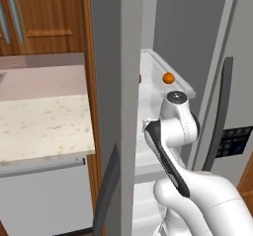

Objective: Retrieve the tangerine and mango from the fridge and place them into the bowl on the dining table.

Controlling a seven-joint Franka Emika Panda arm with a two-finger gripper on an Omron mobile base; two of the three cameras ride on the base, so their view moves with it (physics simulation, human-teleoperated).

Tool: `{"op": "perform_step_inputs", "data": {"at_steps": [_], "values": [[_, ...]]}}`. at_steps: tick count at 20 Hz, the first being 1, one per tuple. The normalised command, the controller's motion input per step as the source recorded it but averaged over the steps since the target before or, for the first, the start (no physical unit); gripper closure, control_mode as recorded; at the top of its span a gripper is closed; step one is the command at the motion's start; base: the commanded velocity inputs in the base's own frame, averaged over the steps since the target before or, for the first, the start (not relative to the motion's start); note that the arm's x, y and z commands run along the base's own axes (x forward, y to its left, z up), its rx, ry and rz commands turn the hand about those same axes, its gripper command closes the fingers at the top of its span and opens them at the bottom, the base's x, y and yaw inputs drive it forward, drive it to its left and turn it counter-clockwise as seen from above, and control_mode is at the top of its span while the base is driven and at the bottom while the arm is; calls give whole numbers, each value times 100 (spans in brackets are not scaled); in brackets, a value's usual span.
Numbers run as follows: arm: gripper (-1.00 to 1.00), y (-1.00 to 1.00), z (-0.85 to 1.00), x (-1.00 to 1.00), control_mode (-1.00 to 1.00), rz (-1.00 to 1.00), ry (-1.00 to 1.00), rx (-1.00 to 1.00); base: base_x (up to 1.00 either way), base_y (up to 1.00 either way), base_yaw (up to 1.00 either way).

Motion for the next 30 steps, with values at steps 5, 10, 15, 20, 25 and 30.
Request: {"op": "perform_step_inputs", "data": {"at_steps": [5, 10, 15, 20, 25, 30], "values": [[100, 0, 0, 0, 100, 0, 0, 0, 27, 23, -6], [100, 15, 0, 18, -100, -4, 0, 0, 5, 5, -1], [100, 13, 6, 27, -100, 0, -4, 2, 0, 0, 0], [100, 0, 34, 18, -100, 0, -15, 11, 0, 0, 0], [100, -5, 44, 4, -100, 0, -20, 12, 0, 0, 0], [100, 0, 44, 2, -100, 2, -15, 1, 0, 0, 0]]}}
